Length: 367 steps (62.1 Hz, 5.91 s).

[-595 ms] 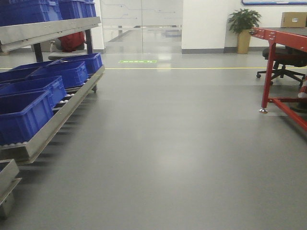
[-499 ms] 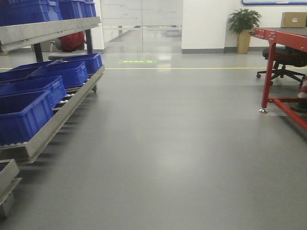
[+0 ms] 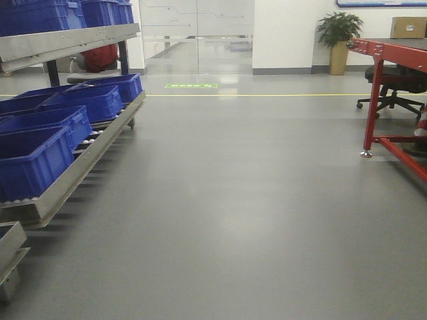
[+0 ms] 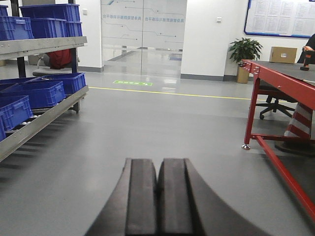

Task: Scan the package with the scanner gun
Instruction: 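Drive the base forward and turn toward the red-framed table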

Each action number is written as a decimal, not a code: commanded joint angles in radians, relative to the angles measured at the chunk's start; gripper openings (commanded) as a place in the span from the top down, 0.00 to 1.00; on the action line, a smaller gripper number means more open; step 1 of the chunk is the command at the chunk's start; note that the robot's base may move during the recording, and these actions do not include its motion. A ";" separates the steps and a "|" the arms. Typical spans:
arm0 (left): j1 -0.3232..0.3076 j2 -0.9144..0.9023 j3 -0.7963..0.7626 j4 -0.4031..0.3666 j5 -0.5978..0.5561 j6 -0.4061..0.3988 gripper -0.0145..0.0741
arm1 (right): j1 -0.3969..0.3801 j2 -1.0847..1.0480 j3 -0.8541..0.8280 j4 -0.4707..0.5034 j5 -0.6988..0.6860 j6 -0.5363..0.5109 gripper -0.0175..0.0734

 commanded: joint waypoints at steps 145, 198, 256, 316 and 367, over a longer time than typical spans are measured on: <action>0.001 -0.003 -0.003 0.001 -0.026 0.000 0.96 | -0.005 -0.003 0.000 -0.002 -0.022 -0.003 0.99; 0.001 -0.003 -0.003 0.001 -0.027 0.000 0.96 | -0.005 -0.003 0.000 -0.002 -0.022 -0.003 0.99; 0.001 -0.003 -0.003 0.001 -0.027 0.000 0.96 | -0.005 -0.003 0.000 -0.002 -0.022 -0.003 0.99; 0.001 -0.003 -0.003 0.001 -0.027 0.000 0.96 | -0.005 -0.003 0.000 -0.002 -0.022 -0.003 0.99; 0.001 -0.003 -0.003 0.001 -0.027 0.000 0.96 | -0.005 -0.003 0.000 -0.002 -0.022 -0.003 0.99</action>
